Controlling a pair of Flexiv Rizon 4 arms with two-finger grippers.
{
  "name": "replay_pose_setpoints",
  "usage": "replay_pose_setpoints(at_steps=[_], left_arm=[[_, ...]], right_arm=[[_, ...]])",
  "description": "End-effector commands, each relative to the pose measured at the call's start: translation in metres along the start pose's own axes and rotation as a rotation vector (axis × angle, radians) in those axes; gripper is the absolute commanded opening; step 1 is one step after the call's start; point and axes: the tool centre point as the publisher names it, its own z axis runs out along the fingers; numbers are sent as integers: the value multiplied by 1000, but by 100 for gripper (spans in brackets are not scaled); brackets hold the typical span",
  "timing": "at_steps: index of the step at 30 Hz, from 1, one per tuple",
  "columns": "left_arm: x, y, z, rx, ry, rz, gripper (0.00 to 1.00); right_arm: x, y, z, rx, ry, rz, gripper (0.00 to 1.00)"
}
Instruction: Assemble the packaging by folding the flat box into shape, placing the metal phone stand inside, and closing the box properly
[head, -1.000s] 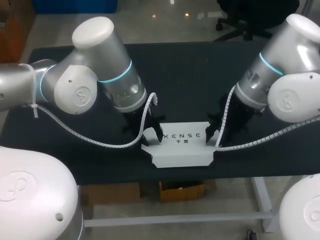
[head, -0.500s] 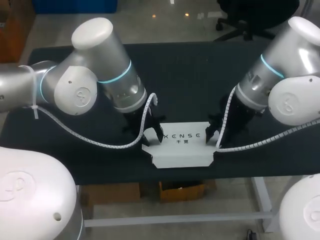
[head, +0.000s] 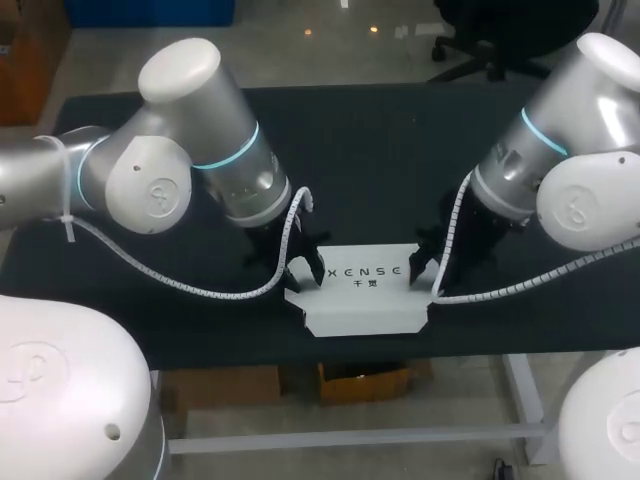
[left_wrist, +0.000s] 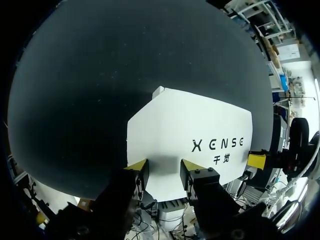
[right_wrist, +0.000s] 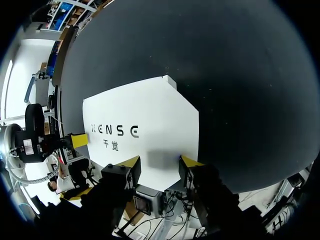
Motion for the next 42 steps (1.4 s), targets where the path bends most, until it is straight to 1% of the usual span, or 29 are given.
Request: replay_pose_setpoints(at_steps=[1, 4, 7, 15, 18, 19, 22, 26, 32, 42], left_arm=[[2, 0, 4, 2, -3, 0, 43], [2, 0, 4, 2, -3, 0, 43], [2, 0, 4, 2, -3, 0, 43], [2, 0, 4, 2, -3, 0, 45], [2, 0, 4, 2, -3, 0, 43], [2, 0, 4, 2, -3, 0, 39], [1, 0, 4, 2, -1, 1, 35], [-2, -2, 4, 4, 2, -2, 37], [-4, -2, 7, 9, 8, 2, 40], [-8, -3, 12, 30, 30, 19, 42]], right_arm=[[-1, 0, 0, 2, 3, -1, 47], [-1, 0, 0, 2, 3, -1, 49], [-1, 0, 0, 2, 3, -1, 47], [-1, 0, 0, 2, 3, -1, 44], [-1, 0, 0, 2, 3, -1, 46], [-1, 0, 0, 2, 3, -1, 45], [-2, 2, 0, -9, 8, -2, 46], [-1, 5, 4, -24, 0, -18, 47], [-5, 7, 6, -61, -2, -37, 46], [-9, 8, 9, -84, 31, -50, 45]])
